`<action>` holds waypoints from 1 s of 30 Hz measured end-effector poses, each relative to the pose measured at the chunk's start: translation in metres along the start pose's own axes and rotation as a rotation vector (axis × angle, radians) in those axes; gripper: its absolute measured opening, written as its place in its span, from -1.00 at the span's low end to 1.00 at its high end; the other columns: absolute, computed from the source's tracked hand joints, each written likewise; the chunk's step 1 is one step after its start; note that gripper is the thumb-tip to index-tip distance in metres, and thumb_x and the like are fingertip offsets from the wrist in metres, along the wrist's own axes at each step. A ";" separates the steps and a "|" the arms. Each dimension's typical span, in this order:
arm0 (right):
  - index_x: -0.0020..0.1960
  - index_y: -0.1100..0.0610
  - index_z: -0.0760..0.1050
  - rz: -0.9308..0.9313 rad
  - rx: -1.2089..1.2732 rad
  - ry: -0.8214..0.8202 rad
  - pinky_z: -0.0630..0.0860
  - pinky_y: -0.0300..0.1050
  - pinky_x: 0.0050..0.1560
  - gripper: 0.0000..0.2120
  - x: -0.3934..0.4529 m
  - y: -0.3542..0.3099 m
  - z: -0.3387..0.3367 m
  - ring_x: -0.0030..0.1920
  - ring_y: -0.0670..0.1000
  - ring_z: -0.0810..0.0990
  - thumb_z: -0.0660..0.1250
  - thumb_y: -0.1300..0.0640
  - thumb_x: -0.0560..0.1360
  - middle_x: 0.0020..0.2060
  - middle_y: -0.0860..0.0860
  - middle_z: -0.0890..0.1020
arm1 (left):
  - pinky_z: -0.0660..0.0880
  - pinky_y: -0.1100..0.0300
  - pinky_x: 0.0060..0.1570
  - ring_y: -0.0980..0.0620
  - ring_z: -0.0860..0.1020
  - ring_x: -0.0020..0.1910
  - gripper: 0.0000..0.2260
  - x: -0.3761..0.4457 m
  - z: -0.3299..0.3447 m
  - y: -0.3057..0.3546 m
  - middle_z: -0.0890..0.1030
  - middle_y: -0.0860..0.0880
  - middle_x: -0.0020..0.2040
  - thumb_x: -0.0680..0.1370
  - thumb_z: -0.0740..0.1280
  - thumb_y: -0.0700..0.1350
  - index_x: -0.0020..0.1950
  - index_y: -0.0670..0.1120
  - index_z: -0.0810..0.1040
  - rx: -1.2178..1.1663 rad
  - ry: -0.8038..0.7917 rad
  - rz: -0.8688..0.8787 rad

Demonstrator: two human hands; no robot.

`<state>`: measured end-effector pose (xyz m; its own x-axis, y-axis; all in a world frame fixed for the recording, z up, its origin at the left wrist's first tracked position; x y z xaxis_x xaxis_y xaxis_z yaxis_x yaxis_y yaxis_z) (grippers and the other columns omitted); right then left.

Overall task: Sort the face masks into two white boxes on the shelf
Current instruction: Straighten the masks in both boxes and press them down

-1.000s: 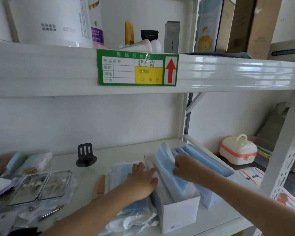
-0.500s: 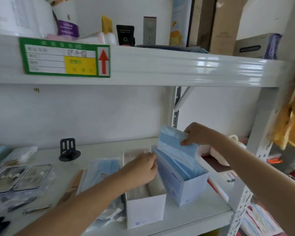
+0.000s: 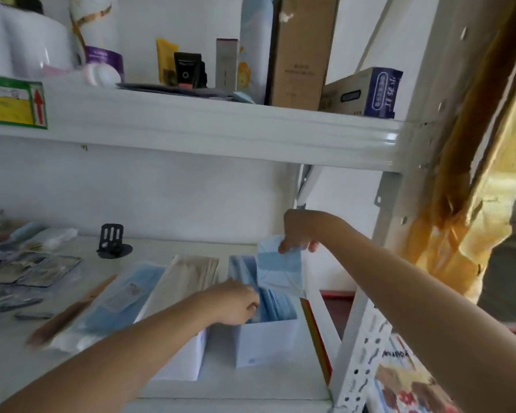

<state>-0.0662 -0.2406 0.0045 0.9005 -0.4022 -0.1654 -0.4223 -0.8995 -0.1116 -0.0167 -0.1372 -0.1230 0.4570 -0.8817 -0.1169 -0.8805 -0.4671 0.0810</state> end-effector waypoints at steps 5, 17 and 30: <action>-0.43 0.20 0.33 -0.041 -0.133 -0.048 0.29 -0.34 -0.63 -0.66 0.002 -0.012 -0.002 -0.66 -0.08 0.36 0.30 0.25 0.50 -0.67 0.00 0.39 | 0.45 0.03 0.03 -0.11 0.49 -0.07 -0.75 -0.003 0.000 0.012 0.58 -0.19 0.02 0.59 0.07 -0.14 -0.01 -0.20 0.52 0.036 -0.037 0.011; -0.23 0.26 0.41 -0.043 -0.097 0.174 0.51 -0.12 0.01 -0.86 0.043 -0.022 0.054 0.12 0.13 0.61 0.19 0.37 0.50 -0.12 0.11 0.64 | 0.15 -0.04 0.42 -0.18 0.39 0.32 -0.54 -0.008 0.018 0.046 0.47 -0.19 0.28 0.65 -0.13 0.13 0.35 -0.09 0.33 0.003 -0.236 0.007; 0.15 0.27 0.42 -0.012 0.156 -0.071 0.58 -0.05 0.14 -0.73 0.048 -0.014 0.091 -0.13 0.05 0.66 0.25 0.10 0.57 -0.13 0.14 0.65 | 0.40 0.13 -0.13 -0.05 0.47 -0.19 -0.78 -0.014 -0.006 0.011 0.60 -0.16 -0.05 0.56 0.17 -0.13 -0.05 -0.20 0.57 -0.106 -0.012 0.086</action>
<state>-0.0267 -0.2316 -0.0907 0.8981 -0.3739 -0.2313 -0.4279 -0.8643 -0.2642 -0.0322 -0.1309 -0.1146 0.3786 -0.9182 -0.1167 -0.8977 -0.3950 0.1952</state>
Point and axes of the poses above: each hand's wrist, its own x-axis towards the middle knuckle, its own z-axis out of the palm, y = z × x, the point moved 4 cm from there along x, towards the middle knuckle
